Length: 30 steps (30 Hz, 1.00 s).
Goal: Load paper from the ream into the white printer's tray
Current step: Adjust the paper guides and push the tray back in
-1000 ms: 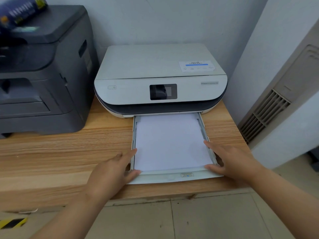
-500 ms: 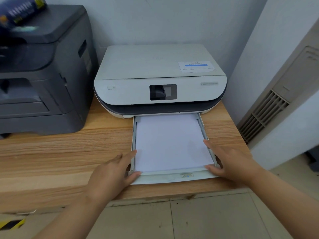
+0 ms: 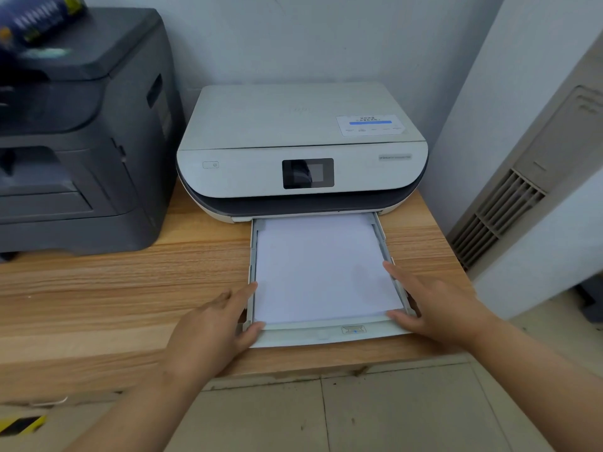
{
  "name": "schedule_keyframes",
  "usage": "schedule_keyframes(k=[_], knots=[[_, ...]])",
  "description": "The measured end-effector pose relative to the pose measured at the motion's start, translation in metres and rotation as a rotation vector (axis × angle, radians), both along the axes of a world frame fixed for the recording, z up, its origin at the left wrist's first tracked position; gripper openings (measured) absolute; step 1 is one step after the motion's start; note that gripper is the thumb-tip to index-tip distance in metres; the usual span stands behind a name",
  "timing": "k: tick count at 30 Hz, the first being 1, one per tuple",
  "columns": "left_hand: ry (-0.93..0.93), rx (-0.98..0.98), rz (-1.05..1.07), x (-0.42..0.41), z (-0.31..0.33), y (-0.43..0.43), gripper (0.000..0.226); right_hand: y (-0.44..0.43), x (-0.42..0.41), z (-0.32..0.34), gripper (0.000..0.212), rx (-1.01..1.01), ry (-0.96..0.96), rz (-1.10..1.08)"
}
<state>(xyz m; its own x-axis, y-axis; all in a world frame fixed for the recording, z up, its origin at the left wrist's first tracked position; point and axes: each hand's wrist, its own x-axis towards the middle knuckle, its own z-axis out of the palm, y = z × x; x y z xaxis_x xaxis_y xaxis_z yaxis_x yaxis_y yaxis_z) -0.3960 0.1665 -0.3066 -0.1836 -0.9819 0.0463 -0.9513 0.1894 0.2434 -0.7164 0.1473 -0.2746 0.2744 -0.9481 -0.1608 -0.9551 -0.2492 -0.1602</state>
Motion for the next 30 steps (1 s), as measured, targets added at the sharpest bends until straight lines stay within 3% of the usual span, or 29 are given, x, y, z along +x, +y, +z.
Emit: schedule_keyframes(k=[30], knots=[[0.015, 0.011, 0.032, -0.0038, 0.0040, 0.0003, 0.069, -0.0013, -0.0002, -0.0021, 0.081, 0.084, 0.000, -0.055]])
